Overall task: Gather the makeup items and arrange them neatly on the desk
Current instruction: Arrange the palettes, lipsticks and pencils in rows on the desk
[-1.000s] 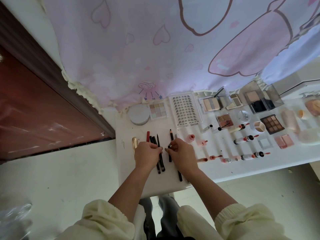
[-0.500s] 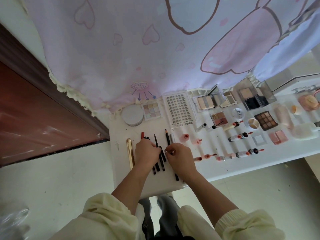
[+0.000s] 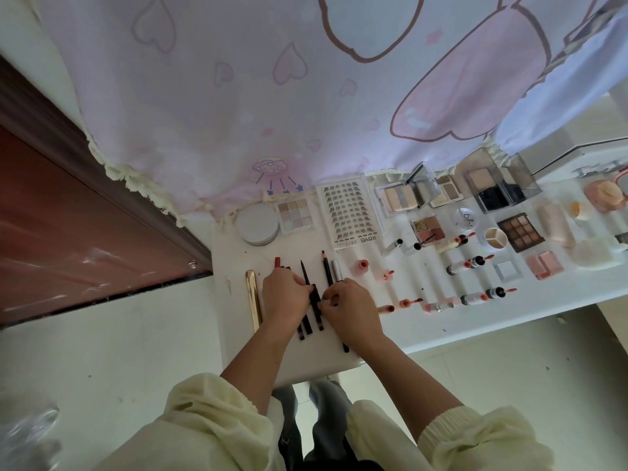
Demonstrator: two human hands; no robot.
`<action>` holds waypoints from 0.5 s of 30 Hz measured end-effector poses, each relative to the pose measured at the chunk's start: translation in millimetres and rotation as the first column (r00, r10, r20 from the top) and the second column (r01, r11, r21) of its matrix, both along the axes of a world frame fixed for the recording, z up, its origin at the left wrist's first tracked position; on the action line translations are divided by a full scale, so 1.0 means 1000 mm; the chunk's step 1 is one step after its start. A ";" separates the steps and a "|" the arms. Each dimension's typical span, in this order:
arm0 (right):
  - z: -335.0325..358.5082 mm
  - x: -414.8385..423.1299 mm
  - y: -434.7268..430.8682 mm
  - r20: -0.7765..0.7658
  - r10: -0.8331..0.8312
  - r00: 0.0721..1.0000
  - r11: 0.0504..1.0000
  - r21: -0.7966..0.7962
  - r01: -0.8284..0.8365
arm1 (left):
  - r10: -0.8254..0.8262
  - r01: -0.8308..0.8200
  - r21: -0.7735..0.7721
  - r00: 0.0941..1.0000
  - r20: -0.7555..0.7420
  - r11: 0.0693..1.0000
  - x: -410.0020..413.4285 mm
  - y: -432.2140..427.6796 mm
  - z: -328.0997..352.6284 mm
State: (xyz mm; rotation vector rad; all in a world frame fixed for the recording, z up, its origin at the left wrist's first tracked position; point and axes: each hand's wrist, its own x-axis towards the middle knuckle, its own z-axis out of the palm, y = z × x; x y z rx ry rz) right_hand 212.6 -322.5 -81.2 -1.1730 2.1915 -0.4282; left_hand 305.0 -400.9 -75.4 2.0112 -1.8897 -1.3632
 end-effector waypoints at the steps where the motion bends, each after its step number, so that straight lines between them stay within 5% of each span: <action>1: 0.000 0.000 0.000 -0.003 0.001 1.000 1.000 -0.001 -0.001 | 0.003 -0.003 -0.009 1.000 -0.005 1.000 0.000 0.000 0.000; 15: 0.004 0.003 0.000 -0.018 -0.004 1.000 1.000 -0.007 0.004 | 0.060 -0.055 0.075 0.996 -0.063 0.996 0.003 -0.003 -0.005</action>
